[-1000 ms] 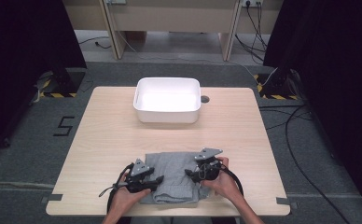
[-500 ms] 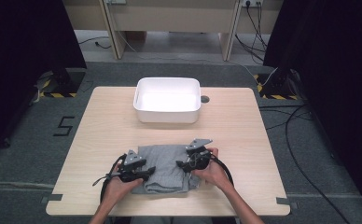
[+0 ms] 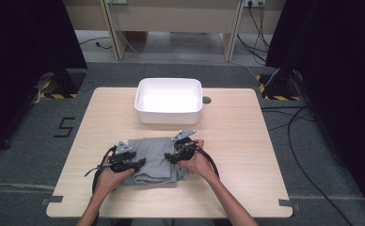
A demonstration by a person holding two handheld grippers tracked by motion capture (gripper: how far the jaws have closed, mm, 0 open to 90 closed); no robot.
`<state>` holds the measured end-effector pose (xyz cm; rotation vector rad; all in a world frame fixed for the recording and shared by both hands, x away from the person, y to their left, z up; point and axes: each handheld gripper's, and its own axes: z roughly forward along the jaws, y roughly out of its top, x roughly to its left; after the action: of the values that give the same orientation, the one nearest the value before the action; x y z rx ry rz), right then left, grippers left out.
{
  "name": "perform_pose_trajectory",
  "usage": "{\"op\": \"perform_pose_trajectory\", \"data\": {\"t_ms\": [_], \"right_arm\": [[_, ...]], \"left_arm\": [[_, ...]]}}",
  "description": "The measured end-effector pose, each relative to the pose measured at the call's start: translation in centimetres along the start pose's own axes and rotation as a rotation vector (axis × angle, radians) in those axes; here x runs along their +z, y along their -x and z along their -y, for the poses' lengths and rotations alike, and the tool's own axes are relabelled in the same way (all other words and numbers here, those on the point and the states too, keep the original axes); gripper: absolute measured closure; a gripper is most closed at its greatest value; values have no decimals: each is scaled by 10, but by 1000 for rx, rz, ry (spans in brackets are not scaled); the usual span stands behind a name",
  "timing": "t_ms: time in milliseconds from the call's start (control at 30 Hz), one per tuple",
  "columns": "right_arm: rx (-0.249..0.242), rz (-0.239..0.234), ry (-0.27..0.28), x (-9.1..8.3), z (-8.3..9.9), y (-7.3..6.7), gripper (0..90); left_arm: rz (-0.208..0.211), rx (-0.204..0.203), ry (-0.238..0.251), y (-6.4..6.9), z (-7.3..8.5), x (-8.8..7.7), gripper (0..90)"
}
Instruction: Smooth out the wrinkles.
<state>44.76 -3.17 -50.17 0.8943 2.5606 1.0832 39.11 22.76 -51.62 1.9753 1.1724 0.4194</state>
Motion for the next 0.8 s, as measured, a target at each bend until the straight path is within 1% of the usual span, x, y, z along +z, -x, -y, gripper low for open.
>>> {"op": "perform_pose_trajectory", "data": {"t_ms": [133, 200, 267, 433, 467, 567, 633, 667, 700, 800], "right_arm": [[0, 1, -1, 6, -6, 0, 314], [7, 3, -6, 8, -8, -1, 312], [1, 7, -7, 9, -9, -2, 310], [-1, 8, -7, 11, -11, -2, 309], [-1, 8, -8, 12, -11, -2, 308], [-6, 11, -6, 12, -11, -2, 308], [-5, 7, -10, 11, -12, -2, 308], [-2, 6, -13, 10, -13, -2, 313], [6, 9, -13, 7, -15, -3, 322], [-3, 7, 10, -3, -18, -6, 332]], "left_arm": [[0, -11, 8, -5, 1, -1, 442], [-7, -13, 10, -6, 1, -1, 442], [-14, -6, 9, -7, 1, -1, 441], [-16, -15, 12, -9, 1, -1, 443], [-19, -15, 14, -8, 2, -1, 442], [-42, 1, 8, -4, 1, -1, 429], [-64, 12, -1, -1, -1, -3, 398], [-83, 17, 3, 0, -2, -5, 382], [-93, 22, 8, 2, -3, -8, 376], [-92, 39, 10, 11, -6, -16, 376]]}}
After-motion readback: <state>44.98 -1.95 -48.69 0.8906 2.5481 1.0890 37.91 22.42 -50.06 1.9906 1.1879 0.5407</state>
